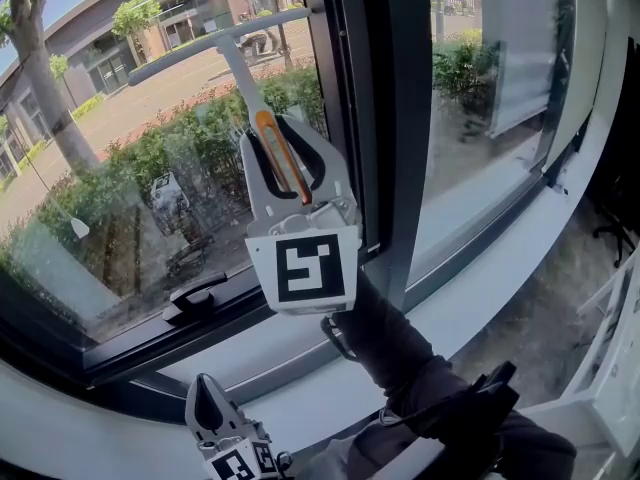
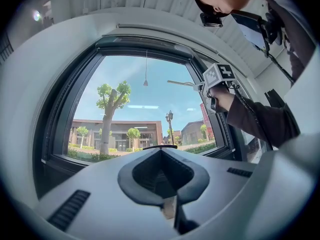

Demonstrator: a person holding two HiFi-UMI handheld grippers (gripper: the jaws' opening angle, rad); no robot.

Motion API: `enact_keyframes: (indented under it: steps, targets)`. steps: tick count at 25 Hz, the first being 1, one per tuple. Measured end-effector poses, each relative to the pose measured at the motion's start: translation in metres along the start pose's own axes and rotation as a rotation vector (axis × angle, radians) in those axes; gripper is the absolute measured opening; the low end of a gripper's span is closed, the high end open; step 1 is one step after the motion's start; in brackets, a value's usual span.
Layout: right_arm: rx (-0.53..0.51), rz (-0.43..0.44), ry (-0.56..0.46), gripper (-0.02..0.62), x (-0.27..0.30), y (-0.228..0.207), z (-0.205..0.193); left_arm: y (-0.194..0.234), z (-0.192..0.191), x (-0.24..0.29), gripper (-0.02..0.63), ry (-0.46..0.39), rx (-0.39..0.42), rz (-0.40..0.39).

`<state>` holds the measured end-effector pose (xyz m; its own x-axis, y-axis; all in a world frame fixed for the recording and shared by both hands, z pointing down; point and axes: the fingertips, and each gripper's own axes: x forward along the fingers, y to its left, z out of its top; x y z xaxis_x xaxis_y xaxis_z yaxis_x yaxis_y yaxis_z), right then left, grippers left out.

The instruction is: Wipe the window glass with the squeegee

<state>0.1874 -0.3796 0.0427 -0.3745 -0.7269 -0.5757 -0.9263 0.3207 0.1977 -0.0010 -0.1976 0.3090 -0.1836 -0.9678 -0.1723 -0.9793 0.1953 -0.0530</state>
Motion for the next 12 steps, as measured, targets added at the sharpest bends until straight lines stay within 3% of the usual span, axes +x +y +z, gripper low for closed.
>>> enact_keyframes:
  steps: [12]
  targets:
    - [-0.013, 0.005, 0.028, 0.130, -0.0071, 0.0023, -0.0086, -0.0021, 0.0026, -0.0014, 0.000, -0.007, -0.001, -0.023]
